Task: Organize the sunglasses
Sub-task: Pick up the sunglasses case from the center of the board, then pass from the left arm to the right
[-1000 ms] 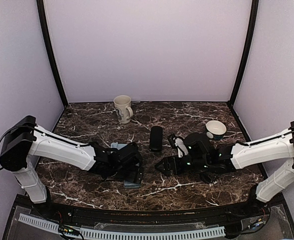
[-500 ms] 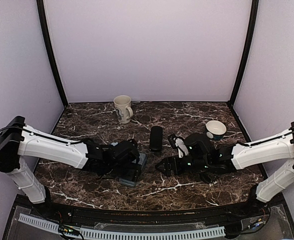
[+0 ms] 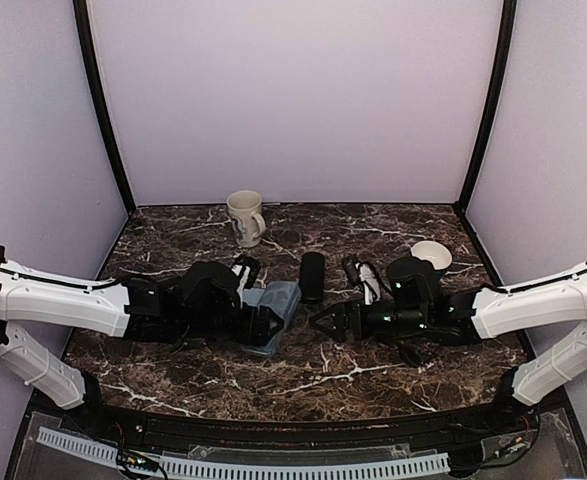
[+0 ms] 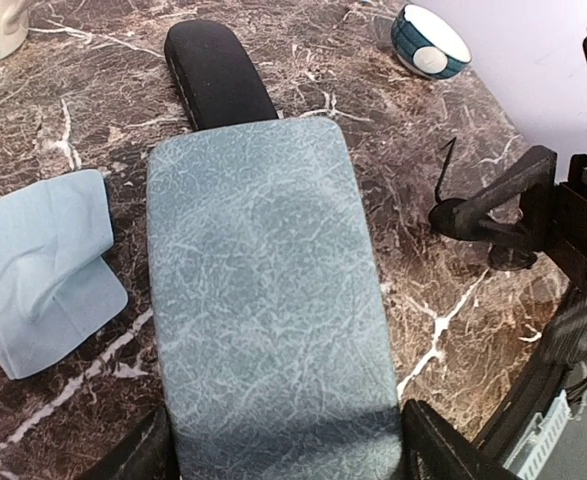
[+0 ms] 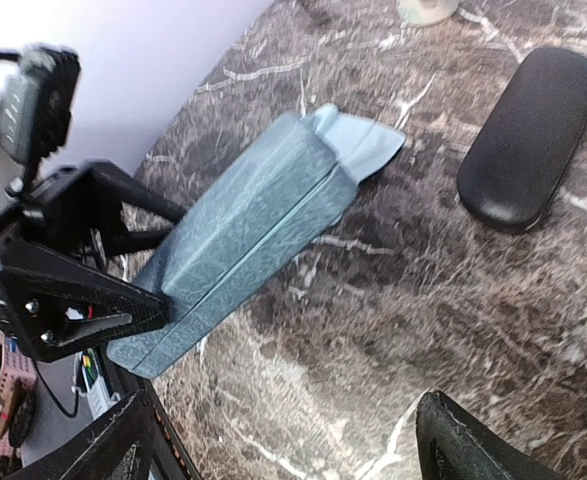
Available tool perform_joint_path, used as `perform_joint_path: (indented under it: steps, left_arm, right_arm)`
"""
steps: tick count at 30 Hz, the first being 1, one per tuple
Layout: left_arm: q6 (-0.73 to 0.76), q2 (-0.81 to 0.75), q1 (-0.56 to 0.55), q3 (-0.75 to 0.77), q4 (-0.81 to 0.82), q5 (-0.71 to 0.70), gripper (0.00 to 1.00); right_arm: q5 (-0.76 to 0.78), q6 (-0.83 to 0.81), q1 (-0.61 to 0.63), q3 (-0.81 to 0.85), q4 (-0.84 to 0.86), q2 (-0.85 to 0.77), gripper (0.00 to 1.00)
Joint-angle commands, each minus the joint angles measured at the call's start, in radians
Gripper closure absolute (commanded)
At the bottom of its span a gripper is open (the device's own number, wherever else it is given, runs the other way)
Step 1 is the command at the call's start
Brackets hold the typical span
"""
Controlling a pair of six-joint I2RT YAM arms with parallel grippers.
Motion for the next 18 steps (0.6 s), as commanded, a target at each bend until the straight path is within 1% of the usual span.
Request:
perform_joint_path:
  steps: [1, 3, 4, 5, 7, 11, 13, 16, 18]
  left_arm:
    - [0.006, -0.068, 0.027, -0.067, 0.262, 0.115, 1.00]
    - [0.010, -0.074, 0.027, -0.081, 0.308, 0.132, 1.00]
    - [0.010, -0.073, 0.028, -0.087, 0.328, 0.142, 1.00]
    - [0.008, -0.070, 0.027, -0.092, 0.346, 0.152, 1.00]
    - [0.002, -0.057, 0.027, -0.101, 0.380, 0.174, 1.00]
    - [-0.011, -0.032, 0.027, -0.103, 0.429, 0.199, 1.00]
    - [-0.012, -0.024, 0.027, -0.103, 0.441, 0.207, 1.00]
    - [-0.005, -0.013, 0.022, -0.099, 0.447, 0.211, 1.00]
    - [0.008, -0.005, 0.016, -0.096, 0.444, 0.202, 1.00]
  right_arm:
    - [-0.040, 0.005, -0.060, -0.038, 0.180, -0.031, 0.09]
    - [-0.040, 0.005, -0.072, -0.023, 0.177, -0.024, 0.09]
    - [-0.096, 0.066, -0.074, -0.010, 0.167, -0.016, 0.06]
    - [-0.116, 0.116, -0.074, 0.003, 0.164, -0.007, 0.04]
    - [-0.105, 0.159, -0.076, 0.023, 0.168, 0.014, 0.03]
    - [-0.105, 0.165, -0.076, 0.044, 0.219, 0.058, 0.03]
    - [-0.100, 0.272, -0.076, 0.047, 0.240, 0.076, 0.02]
    - [-0.104, 0.310, -0.076, 0.052, 0.274, 0.103, 0.04]
    - [-0.116, 0.331, -0.076, 0.058, 0.306, 0.125, 0.08]
